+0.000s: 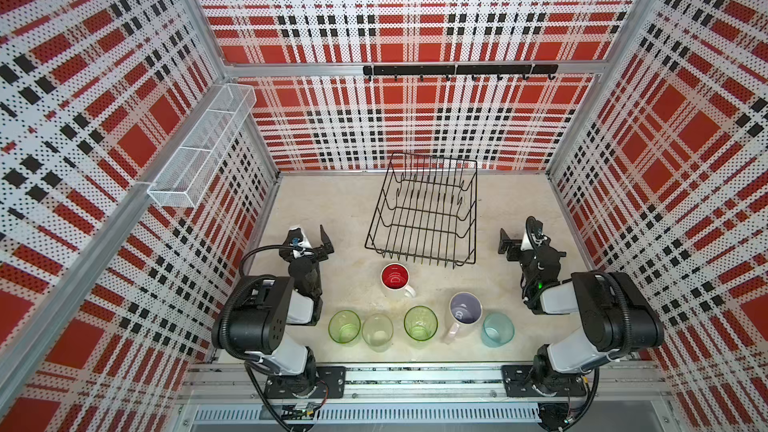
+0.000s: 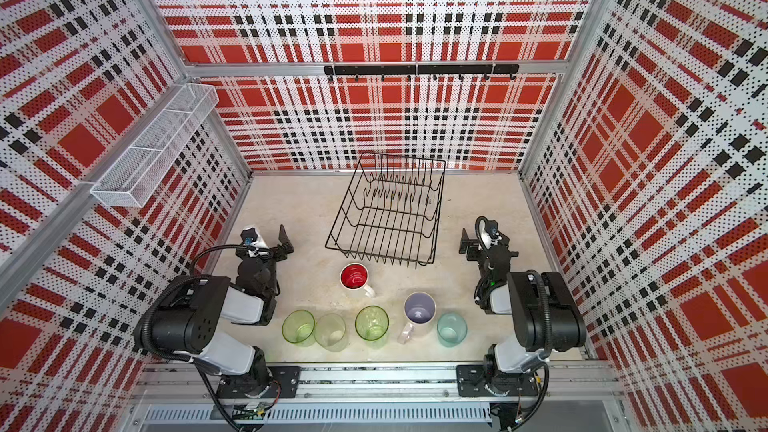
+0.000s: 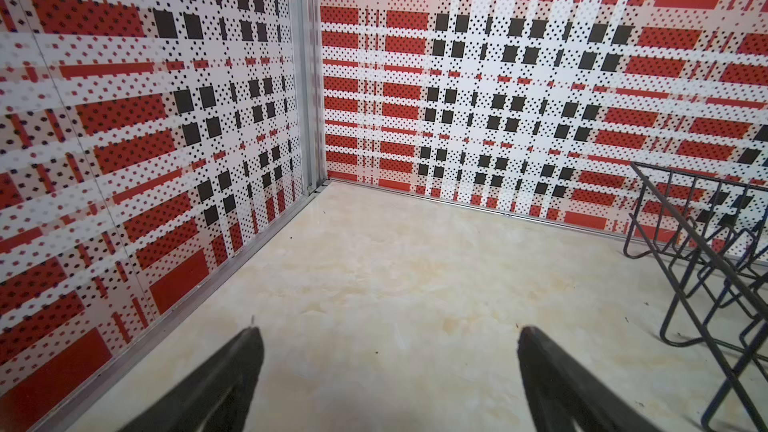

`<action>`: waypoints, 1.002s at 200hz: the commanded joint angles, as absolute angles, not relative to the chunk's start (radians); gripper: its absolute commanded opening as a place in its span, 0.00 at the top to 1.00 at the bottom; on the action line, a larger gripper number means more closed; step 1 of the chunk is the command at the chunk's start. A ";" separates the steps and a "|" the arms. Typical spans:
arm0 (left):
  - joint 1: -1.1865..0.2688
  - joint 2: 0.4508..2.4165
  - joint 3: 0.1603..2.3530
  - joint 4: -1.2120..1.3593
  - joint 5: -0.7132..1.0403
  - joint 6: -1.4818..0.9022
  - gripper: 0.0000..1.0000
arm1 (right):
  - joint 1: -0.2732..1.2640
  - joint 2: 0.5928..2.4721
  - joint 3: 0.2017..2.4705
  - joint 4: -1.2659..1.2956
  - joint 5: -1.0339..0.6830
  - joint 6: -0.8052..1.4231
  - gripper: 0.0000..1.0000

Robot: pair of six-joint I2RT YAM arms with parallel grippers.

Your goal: Load the cups into the dish rack

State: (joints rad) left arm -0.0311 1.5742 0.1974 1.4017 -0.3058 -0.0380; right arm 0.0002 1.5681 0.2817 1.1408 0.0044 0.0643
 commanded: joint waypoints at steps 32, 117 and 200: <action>-0.025 1.574 0.206 1.408 -0.301 -0.036 0.02 | 0.007 1.571 0.296 1.145 0.009 0.054 0.00; -0.021 1.575 0.206 1.408 -0.297 -0.038 0.02 | 0.007 1.570 0.296 1.146 0.009 0.054 0.00; -0.007 1.406 0.207 1.269 -0.324 -0.062 0.02 | -0.020 1.403 0.264 1.073 -0.020 0.084 0.00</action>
State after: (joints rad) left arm -0.0071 1.5475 0.1967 1.3781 -0.2726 -0.0517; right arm -0.0101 1.5234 0.2695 1.1206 -0.0067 0.0738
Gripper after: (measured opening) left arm 0.983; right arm 0.999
